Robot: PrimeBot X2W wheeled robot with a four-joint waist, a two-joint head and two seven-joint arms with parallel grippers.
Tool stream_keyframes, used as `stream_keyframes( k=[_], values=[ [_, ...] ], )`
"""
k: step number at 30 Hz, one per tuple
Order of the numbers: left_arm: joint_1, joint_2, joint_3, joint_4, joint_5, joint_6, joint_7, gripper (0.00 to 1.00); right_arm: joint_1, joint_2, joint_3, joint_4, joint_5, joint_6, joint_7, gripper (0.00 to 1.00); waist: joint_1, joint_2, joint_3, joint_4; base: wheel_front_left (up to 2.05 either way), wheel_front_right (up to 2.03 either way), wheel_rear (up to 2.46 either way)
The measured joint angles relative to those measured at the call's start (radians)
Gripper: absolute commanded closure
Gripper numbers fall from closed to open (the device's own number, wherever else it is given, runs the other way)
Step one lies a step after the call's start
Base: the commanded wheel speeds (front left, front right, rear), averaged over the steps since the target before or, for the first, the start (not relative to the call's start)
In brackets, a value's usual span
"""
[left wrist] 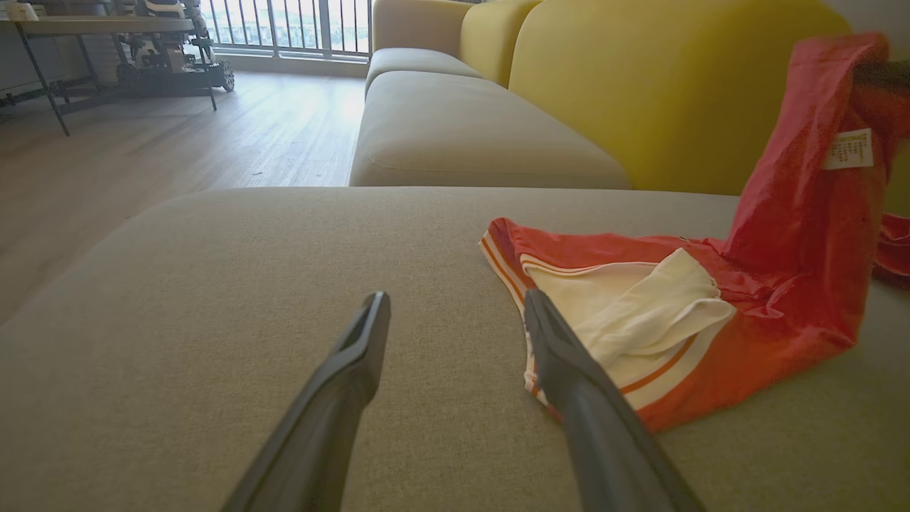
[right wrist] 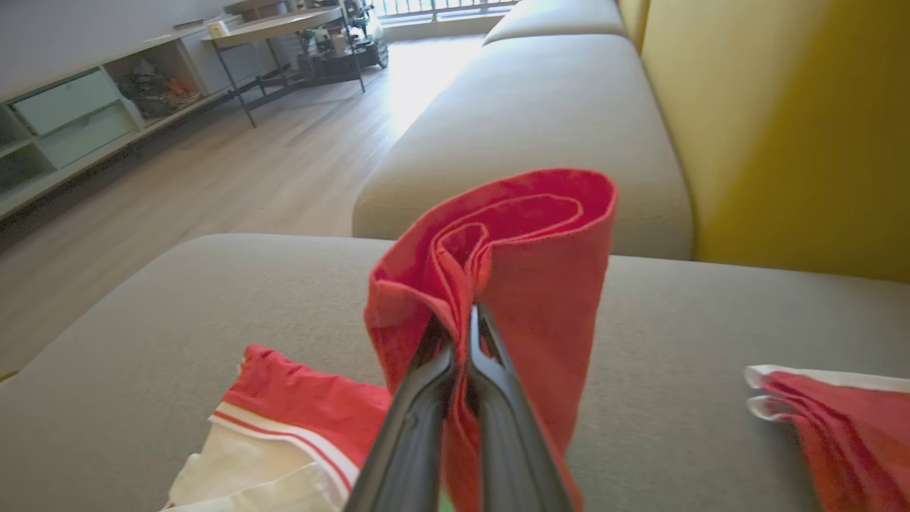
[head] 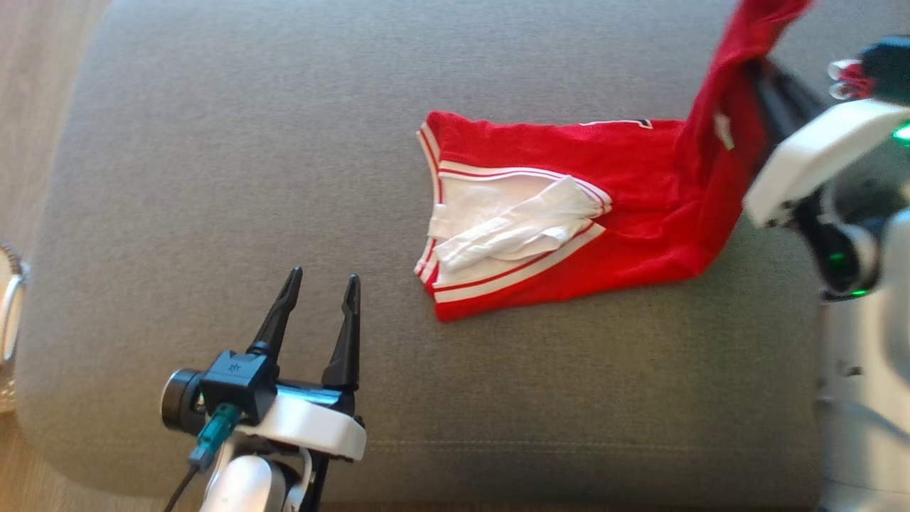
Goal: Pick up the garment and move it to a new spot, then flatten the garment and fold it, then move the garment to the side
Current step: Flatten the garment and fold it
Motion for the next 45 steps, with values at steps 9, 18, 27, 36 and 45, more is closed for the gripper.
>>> stream_keyframes(
  k=[9,18,27,36,45],
  values=[
    [0.012,-0.002,-0.022,0.020,-0.004,0.000,0.000,0.00,-0.027,0.021,0.156,0.188,0.106,0.000,-0.066,1.00,0.0000,0.0000,-0.015,0.072,0.00,0.00,0.00],
    [0.013,-0.003,-0.043,0.029,-0.016,0.003,0.000,0.00,-0.057,0.022,0.318,0.391,0.220,0.000,-0.155,1.00,0.0000,0.0000,-0.031,0.134,0.00,0.00,0.00],
    [0.018,-0.003,-0.068,0.031,-0.031,0.013,0.000,0.00,-0.104,0.021,0.423,0.568,0.301,0.000,-0.240,1.00,0.0000,0.0000,-0.041,0.171,0.00,0.00,0.00],
    [0.018,-0.003,-0.075,0.033,-0.038,0.021,0.000,0.00,-0.158,0.021,0.521,0.652,0.416,0.000,-0.324,0.00,0.0000,0.0000,-0.041,0.157,0.00,0.00,0.00],
    [0.019,-0.003,-0.067,0.026,-0.040,0.031,0.000,0.00,-0.232,0.019,0.426,0.666,0.360,0.000,-0.455,0.00,0.0000,0.0000,-0.054,0.122,0.00,0.00,0.00]
  ],
)
